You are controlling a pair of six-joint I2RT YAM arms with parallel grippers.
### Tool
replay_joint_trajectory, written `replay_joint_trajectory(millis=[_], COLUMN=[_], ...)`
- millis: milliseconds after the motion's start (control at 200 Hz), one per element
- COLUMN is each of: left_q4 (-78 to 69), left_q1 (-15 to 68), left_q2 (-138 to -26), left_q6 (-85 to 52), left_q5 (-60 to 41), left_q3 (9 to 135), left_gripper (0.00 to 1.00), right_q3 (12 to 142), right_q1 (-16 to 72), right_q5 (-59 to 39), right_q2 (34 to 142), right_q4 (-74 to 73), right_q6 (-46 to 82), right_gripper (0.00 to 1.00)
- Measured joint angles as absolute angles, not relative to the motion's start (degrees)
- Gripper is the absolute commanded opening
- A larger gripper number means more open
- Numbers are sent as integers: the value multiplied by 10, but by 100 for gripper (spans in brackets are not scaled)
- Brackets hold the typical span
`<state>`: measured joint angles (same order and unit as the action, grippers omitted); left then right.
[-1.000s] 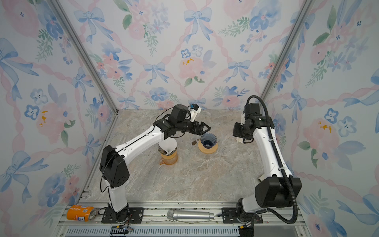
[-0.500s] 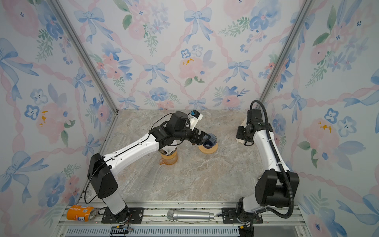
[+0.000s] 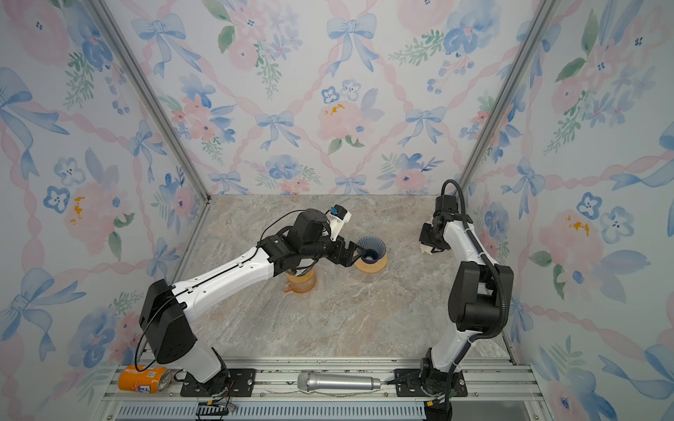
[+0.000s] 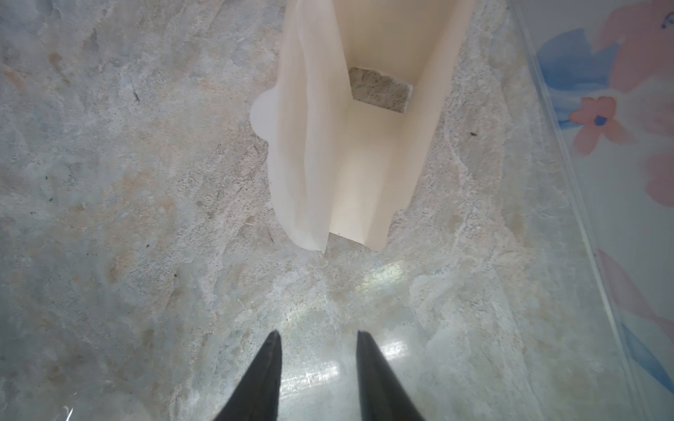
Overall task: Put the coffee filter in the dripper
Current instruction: 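Move the right gripper to the filter paper box while the left gripper holds still, then pinch a white paper filter from the box with the right gripper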
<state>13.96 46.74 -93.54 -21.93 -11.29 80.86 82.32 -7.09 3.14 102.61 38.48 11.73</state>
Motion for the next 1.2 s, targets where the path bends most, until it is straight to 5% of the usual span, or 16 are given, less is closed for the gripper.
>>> replay_joint_trajectory(millis=[1200], left_q4=[134], left_q1=[463], left_q2=[-895], left_q6=[-232], left_q5=[-92], left_q3=[782], left_gripper=[97], right_q3=[930], right_q1=[-71], right_q5=[90], right_q2=[1151], right_q4=[365], right_q6=[115], right_gripper=[28])
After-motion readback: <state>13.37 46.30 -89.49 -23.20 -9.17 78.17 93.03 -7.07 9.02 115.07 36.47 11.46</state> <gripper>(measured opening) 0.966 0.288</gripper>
